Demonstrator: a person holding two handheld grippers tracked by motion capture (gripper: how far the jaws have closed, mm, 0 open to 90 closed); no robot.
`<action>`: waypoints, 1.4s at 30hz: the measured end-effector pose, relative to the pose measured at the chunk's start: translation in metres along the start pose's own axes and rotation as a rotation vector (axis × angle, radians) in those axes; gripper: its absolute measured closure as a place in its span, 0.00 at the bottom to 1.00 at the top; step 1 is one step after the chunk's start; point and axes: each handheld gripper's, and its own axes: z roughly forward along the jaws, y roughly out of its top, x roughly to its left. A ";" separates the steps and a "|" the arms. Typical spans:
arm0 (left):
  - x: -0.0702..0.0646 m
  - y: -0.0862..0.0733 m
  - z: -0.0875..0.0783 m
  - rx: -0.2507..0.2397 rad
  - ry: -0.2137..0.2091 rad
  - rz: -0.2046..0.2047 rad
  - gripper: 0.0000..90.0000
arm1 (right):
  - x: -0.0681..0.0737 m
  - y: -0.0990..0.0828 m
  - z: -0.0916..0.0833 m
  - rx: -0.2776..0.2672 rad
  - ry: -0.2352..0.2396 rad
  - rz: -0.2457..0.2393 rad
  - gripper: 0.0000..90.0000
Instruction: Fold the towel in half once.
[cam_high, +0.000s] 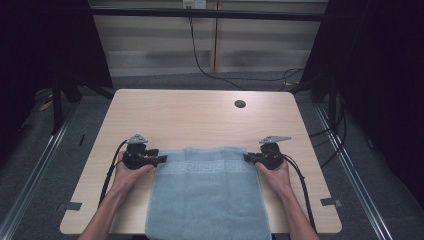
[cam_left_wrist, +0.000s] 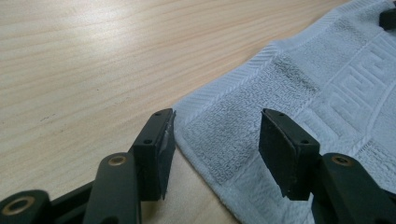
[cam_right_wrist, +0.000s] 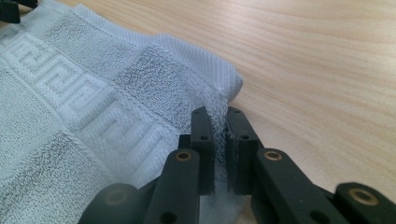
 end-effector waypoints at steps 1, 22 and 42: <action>-0.004 0.001 0.001 0.011 -0.002 0.022 0.51 | 0.000 0.000 0.000 -0.001 0.000 0.000 0.93; -0.009 0.014 -0.026 -0.099 -0.125 -0.013 0.95 | 0.007 0.018 -0.036 -0.135 0.069 0.031 0.96; -0.013 0.107 -0.078 -0.326 -0.118 0.013 0.95 | 0.014 0.107 -0.109 -0.368 0.046 -0.052 0.96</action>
